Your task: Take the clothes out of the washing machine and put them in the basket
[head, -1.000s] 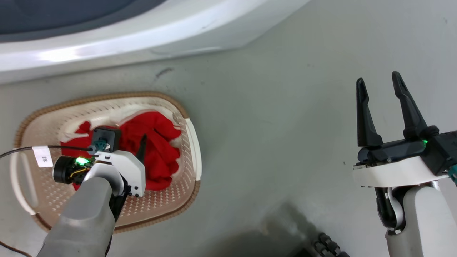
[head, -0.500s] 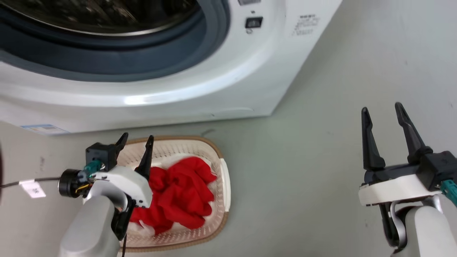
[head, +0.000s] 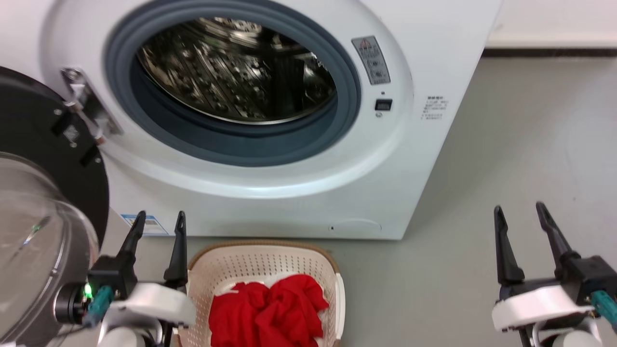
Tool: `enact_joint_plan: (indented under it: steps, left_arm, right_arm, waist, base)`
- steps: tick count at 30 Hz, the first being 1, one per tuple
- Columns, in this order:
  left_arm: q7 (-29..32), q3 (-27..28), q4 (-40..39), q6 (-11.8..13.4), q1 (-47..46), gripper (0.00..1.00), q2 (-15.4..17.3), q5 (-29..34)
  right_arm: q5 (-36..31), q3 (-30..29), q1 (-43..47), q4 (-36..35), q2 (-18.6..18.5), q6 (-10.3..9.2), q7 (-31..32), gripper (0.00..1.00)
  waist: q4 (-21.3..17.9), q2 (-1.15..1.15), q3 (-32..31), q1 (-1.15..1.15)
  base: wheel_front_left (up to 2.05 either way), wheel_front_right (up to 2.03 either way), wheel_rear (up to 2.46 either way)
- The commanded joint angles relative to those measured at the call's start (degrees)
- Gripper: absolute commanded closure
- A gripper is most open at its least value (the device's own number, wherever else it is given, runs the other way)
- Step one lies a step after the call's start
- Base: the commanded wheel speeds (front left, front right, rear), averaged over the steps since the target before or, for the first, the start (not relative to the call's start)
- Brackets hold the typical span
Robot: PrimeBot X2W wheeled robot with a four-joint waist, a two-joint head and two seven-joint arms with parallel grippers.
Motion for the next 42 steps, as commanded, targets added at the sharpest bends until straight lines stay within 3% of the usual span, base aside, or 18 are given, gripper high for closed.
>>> enact_joint_plan:
  steps: [1,14,42]
  left_arm:
    - [-0.1,0.4,-1.5,0.2,1.9,0.00,-0.7,0.8]
    - [-0.1,3.6,-8.4,0.9,12.9,0.00,-5.1,6.3]
    - [-0.1,3.9,-9.6,2.1,16.1,0.00,-6.2,10.4]
  right_arm:
    - [-0.3,-0.1,1.3,0.2,0.0,-0.05,-0.1,0.00]
    - [1.2,1.8,7.0,-0.4,0.0,-0.05,-0.1,0.00]
    - [3.8,3.3,8.3,-1.6,0.0,-0.04,-0.1,0.00]
  waist:
    - [1.6,0.00,-3.3,0.02]
    - [0.9,0.00,-8.9,0.02]
    - [-2.2,0.00,-9.3,0.02]
  base:
    - [0.00,0.00,0.00]
    - [0.00,0.00,0.00]
    - [0.00,0.00,0.00]
